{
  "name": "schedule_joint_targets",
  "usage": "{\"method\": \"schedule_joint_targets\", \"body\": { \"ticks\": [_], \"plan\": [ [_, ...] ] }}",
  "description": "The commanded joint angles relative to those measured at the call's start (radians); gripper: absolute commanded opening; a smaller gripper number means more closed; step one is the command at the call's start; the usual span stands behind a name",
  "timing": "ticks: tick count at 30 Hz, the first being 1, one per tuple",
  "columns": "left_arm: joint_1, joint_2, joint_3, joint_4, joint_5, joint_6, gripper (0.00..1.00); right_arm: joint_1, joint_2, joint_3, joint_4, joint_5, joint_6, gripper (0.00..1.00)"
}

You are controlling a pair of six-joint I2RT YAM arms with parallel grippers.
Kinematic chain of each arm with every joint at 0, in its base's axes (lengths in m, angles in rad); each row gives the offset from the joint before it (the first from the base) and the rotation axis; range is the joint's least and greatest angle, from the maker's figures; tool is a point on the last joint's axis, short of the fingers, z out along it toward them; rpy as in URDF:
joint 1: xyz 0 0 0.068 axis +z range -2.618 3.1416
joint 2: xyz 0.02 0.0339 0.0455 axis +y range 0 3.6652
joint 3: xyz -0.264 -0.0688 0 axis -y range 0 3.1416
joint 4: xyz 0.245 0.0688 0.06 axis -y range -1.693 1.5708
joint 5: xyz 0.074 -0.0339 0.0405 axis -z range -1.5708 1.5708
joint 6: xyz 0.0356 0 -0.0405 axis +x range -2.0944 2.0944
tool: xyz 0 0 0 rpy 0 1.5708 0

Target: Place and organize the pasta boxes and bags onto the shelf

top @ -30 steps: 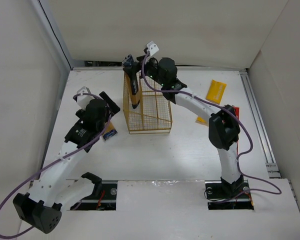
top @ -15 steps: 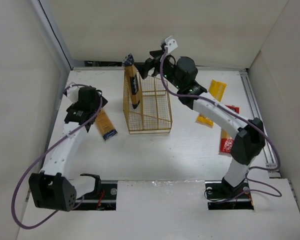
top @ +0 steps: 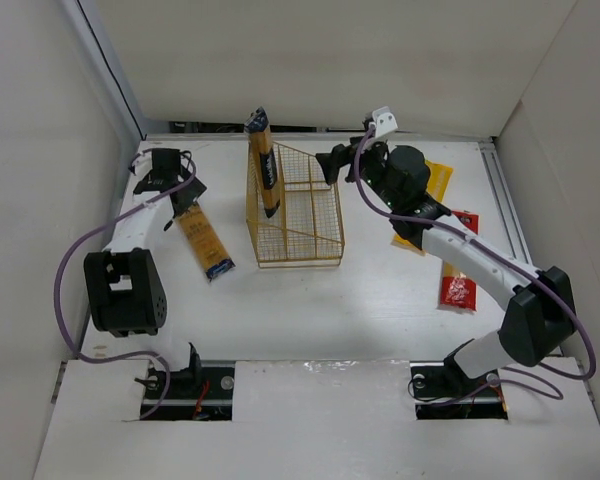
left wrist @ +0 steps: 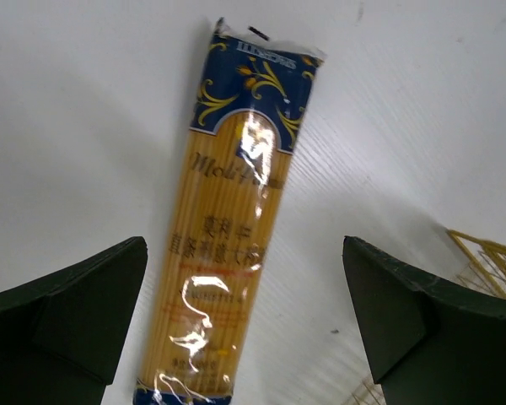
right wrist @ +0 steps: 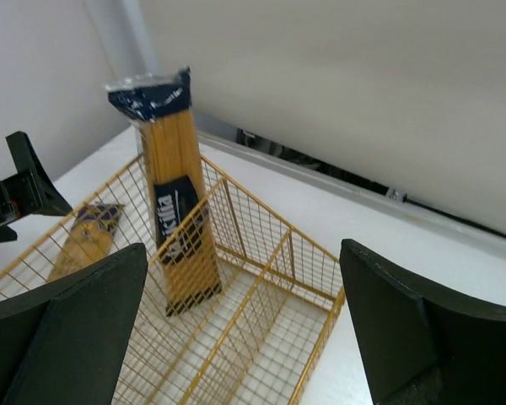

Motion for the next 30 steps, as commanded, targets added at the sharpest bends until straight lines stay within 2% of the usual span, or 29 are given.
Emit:
{"method": "schedule_joint_targets", "body": {
  "ticks": [1,6,13,24,26,28,29,30],
  "plan": [
    [0.042,0.066,0.017,0.003,0.018,0.057,1.00,-0.008,-0.058,-0.029,0.026,0.056,-0.007,1.00],
    [0.065,0.139,0.017,0.049,0.122,0.140,1.00,-0.026,-0.058,-0.029,0.007,0.056,-0.007,1.00],
    [0.065,0.208,0.027,0.073,0.172,0.197,1.00,-0.026,-0.038,-0.029,0.007,0.056,0.011,1.00],
    [0.065,0.372,0.086,-0.009,0.097,0.174,1.00,-0.036,-0.017,-0.029,0.007,0.074,0.011,1.00],
    [0.065,0.384,0.086,0.000,0.120,0.174,0.91,-0.036,-0.017,-0.029,0.007,0.074,0.020,1.00],
    [0.065,0.393,0.075,0.000,0.130,0.174,0.78,-0.036,-0.007,-0.029,0.007,0.074,0.020,1.00],
    [0.065,0.393,0.075,0.011,0.140,0.174,0.66,-0.036,-0.007,-0.029,0.007,0.074,0.020,1.00],
    [0.065,0.393,0.075,0.011,0.140,0.183,0.62,-0.036,-0.007,-0.029,0.007,0.074,0.020,1.00]
  ]
}}
